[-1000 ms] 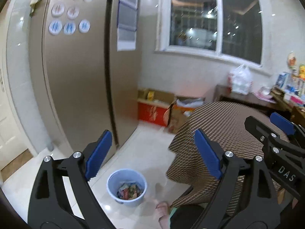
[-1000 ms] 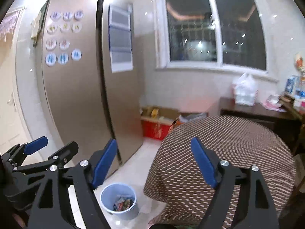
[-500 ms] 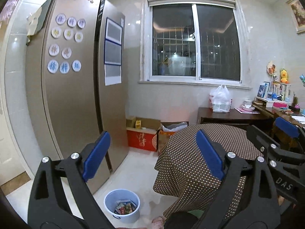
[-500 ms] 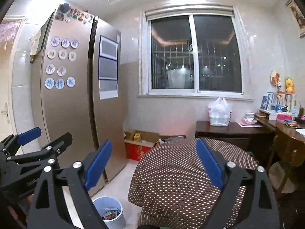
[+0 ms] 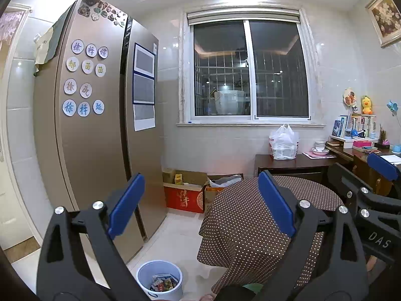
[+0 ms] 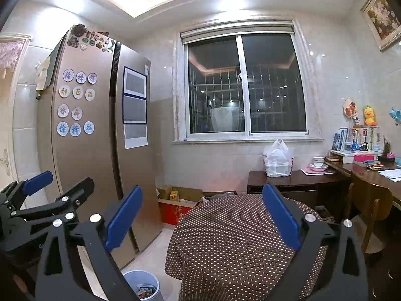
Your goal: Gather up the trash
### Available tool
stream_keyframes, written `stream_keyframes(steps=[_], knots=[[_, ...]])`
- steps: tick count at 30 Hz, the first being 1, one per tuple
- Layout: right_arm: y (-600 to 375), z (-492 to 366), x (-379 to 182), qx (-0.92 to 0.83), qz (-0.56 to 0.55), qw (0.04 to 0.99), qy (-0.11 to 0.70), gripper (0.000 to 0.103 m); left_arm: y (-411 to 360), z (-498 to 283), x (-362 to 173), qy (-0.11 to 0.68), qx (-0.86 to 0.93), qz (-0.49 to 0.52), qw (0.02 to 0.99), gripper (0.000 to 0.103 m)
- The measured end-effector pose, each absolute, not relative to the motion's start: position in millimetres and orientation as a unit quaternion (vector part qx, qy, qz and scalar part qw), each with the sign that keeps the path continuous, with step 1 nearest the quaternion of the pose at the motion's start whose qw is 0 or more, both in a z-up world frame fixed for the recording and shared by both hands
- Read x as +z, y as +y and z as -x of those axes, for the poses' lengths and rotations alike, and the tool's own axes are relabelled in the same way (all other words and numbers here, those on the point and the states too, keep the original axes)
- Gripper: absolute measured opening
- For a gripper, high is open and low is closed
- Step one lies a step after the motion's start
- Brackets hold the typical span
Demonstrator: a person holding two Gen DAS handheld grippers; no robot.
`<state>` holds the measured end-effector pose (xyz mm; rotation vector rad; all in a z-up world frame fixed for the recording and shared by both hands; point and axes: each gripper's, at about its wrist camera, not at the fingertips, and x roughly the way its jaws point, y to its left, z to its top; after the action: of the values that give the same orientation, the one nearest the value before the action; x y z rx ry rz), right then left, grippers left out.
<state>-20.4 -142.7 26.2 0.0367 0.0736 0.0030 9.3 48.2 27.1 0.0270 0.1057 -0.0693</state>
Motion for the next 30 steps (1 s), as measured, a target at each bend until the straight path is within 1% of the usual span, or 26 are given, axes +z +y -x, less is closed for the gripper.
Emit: stream_keyframes(steps=[7,16,30], knots=[[-141,29,30,-0.006,-0.014,1.000,0.025,0.097,49,-6,27,0.050,-0.035,-0.011,0.998,0.090],[-135,32,29,-0.011,-0.007,1.000,0.021,0.097,49,-6,27,0.050,-0.035,-0.006,0.998,0.090],[-130,28,24,-0.002,-0.013,0.999,0.031,0.097,47,-6,25,0.055,-0.030,-0.003,0.998,0.090]])
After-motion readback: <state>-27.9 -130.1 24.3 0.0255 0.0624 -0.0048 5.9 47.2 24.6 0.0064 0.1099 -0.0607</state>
